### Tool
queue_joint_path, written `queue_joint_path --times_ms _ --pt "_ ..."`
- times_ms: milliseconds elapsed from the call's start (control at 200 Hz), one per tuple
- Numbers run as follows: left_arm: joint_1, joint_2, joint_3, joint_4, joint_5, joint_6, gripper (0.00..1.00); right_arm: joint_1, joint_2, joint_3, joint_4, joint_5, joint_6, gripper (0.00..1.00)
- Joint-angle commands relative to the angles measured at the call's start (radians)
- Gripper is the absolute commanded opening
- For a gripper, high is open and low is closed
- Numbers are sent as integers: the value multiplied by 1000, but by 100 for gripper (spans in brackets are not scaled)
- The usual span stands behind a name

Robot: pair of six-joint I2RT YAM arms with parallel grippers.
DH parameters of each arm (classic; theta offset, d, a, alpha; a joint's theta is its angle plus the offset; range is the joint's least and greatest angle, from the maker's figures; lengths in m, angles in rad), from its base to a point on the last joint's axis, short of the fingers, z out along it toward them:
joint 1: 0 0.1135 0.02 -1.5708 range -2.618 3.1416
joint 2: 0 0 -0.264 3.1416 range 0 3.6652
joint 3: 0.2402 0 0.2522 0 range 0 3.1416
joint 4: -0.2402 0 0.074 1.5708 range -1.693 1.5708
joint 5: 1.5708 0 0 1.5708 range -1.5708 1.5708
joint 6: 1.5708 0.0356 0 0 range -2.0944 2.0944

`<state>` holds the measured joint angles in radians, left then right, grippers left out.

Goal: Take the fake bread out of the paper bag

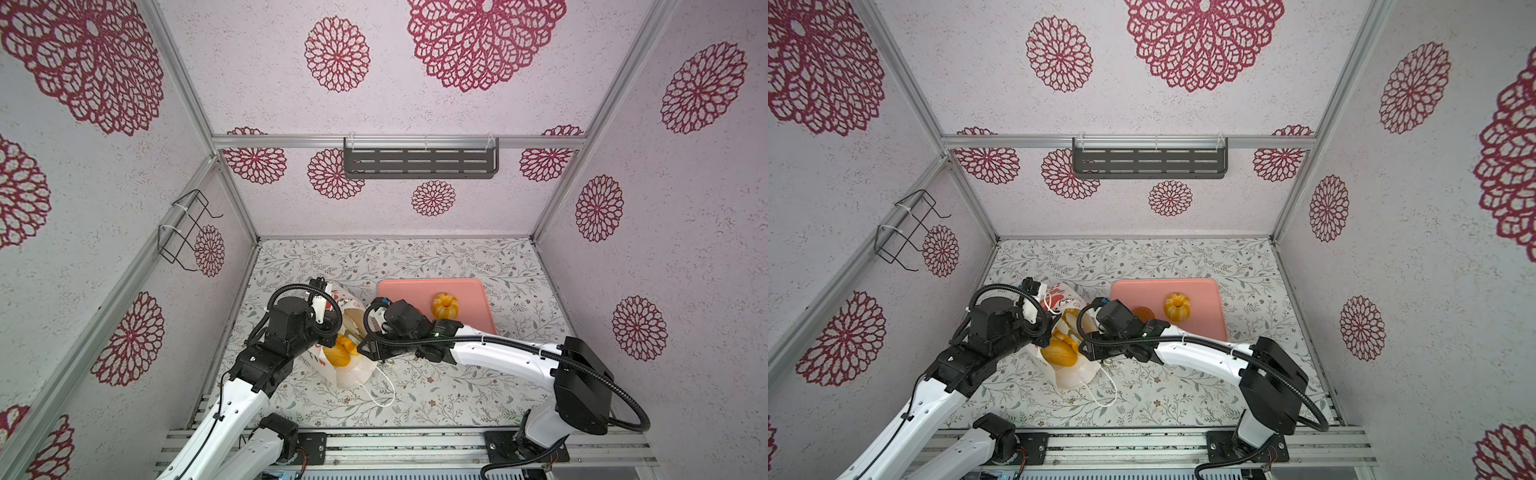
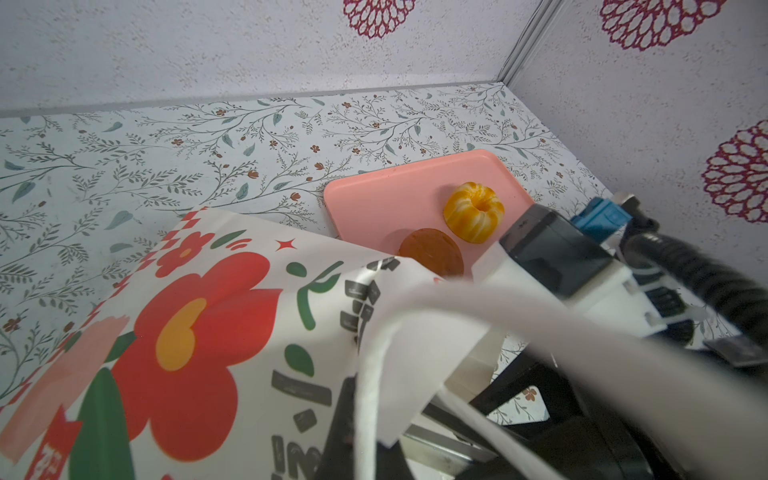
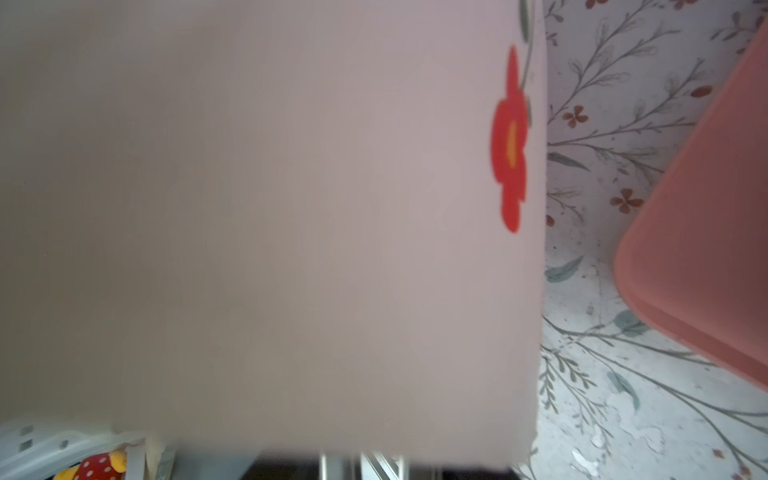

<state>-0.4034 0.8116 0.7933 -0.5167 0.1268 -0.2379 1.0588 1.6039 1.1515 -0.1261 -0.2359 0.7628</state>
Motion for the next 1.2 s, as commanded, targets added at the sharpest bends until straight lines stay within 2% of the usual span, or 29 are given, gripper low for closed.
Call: queue_joint_path --times_ms 0,265,691,1196 --pt "-3 -15 15 63 20 -9 0 -3 -2 14 140 -37 65 41" --pt "-5 -16 17 69 11 -8 0 -2 16 13 155 -63 88 40" --pt "-4 3 25 87 12 -20 0 -2 33 26 62 -29 87 39" --pt "-6 6 15 99 20 -33 0 0 73 45 133 -93 105 39"
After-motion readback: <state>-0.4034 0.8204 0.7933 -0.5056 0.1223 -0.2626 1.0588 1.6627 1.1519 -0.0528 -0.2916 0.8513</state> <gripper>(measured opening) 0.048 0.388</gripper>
